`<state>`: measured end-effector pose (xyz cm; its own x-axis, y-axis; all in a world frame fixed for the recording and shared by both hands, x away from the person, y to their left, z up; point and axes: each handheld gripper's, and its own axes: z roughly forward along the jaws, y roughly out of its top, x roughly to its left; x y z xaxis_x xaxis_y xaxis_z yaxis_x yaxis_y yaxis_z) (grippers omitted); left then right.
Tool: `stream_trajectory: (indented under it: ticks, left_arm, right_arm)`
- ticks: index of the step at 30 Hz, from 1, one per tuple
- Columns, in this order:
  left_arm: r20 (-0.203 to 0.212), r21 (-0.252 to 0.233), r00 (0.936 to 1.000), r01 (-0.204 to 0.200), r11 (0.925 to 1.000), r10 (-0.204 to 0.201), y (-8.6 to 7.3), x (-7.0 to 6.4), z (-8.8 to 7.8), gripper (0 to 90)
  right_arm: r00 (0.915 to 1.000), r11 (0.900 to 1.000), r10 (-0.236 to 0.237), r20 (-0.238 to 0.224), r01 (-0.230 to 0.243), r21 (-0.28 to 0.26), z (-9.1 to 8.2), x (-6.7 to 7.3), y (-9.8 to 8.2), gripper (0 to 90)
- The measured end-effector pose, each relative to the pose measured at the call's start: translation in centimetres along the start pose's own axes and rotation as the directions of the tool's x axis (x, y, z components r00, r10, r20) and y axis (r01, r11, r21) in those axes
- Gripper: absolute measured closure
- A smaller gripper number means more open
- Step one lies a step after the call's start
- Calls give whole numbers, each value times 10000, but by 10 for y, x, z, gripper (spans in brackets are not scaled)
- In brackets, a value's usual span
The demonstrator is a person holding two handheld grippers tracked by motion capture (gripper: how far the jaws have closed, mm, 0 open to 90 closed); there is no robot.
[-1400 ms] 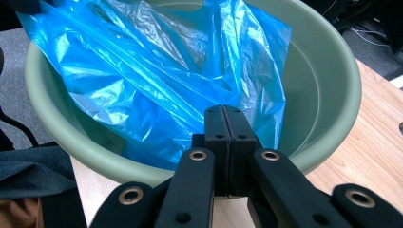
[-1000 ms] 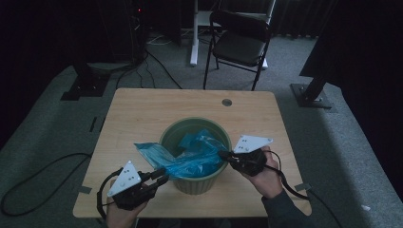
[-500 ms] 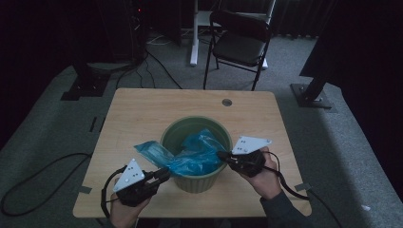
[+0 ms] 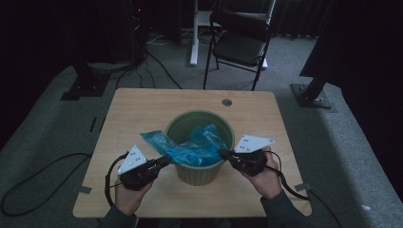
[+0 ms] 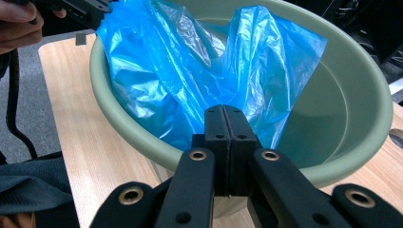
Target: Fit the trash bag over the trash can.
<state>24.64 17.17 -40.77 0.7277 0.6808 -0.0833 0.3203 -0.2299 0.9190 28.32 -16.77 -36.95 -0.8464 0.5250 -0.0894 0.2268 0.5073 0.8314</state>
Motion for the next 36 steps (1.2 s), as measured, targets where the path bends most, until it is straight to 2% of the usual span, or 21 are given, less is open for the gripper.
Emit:
stream_trajectory:
  ticks: [14, 20, 23, 30, 36]
  left_arm:
    - [568, 222, 9984, -62, 9997, 50, -12, -14, 3, 892]
    - [814, 230, 9958, -444, 9987, 424, -15, -25, 7, 888]
    - [903, 417, 9948, -520, 9978, 480, -17, -27, 12, 882]
    - [971, 575, 9944, -486, 9972, 429, -21, -27, 18, 876]
    - [925, 294, 9939, -624, 9976, 594, -16, -32, 8, 841]
  right_arm:
    - [9999, 9997, 6, 136, -2, -249, -10, 2, -4, 900]
    - [9997, 9996, 56, 225, -49, -290, -20, 2, -8, 900]
    - [9996, 9997, 96, 264, -90, -228, -23, 1, -11, 900]
    - [9991, 9996, 276, 323, -273, -111, -25, -4, -17, 900]
    - [9990, 9996, 278, 343, -275, -74, -25, -4, -18, 900]
